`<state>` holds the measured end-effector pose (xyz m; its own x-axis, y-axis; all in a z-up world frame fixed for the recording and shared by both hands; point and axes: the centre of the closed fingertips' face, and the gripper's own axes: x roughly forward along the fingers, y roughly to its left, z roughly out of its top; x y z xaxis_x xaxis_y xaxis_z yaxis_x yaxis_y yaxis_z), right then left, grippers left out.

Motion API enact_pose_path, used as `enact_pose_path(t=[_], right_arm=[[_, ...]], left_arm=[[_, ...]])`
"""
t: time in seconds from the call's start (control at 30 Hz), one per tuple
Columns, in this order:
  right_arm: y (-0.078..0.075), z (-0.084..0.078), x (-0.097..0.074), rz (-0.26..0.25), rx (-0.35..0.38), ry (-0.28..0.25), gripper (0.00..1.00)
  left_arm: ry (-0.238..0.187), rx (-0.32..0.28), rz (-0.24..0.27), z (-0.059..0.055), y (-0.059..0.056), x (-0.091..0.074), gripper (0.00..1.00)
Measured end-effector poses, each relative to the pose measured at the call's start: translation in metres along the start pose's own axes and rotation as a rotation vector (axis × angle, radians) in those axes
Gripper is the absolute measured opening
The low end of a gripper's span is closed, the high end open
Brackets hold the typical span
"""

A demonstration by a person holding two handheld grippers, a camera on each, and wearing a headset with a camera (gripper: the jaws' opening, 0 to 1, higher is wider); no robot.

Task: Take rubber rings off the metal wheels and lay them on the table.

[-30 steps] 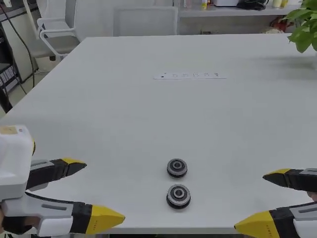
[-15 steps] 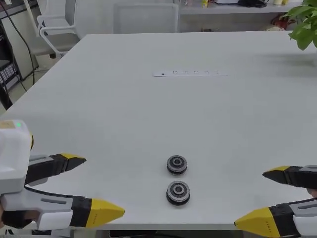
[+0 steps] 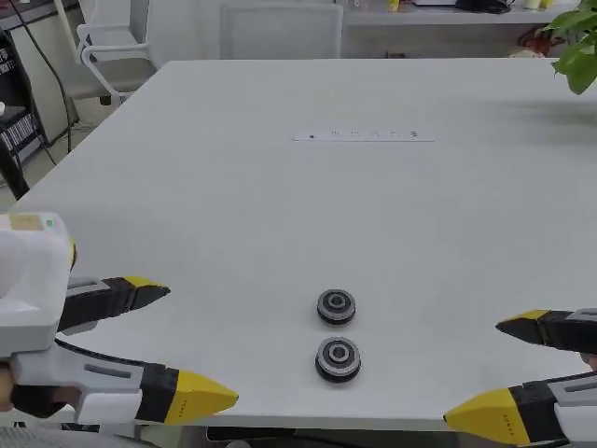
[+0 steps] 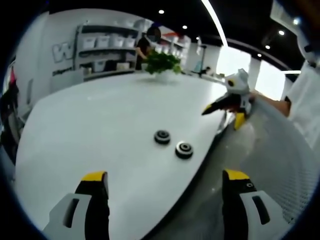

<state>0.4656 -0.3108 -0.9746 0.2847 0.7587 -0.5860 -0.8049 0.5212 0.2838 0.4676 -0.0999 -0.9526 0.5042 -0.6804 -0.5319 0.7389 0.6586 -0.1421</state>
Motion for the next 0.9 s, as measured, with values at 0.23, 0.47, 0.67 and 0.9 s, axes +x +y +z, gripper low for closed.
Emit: enact_pose_path(t=[0.23, 0.47, 0.67, 0.9], right_arm=[[0.000, 0.000, 0.000, 0.003, -0.010, 0.003, 0.93], [-0.002, 0.003, 0.000, -0.008, -0.026, 0.001, 0.91], [-0.001, 0.004, -0.001, -0.021, -0.096, 0.042, 0.89], [0.000, 0.021, -0.003, -0.021, -0.171, 0.061, 0.88]], left_arm=[[-0.005, 0.004, -0.003, 0.002, -0.001, 0.000, 0.96], [-0.060, 0.021, -0.005, 0.018, 0.000, -0.005, 0.97], [-0.124, 0.090, -0.056, 0.046, -0.019, -0.013, 0.95], [-0.135, 0.166, -0.063, 0.066, -0.021, -0.013, 0.92]])
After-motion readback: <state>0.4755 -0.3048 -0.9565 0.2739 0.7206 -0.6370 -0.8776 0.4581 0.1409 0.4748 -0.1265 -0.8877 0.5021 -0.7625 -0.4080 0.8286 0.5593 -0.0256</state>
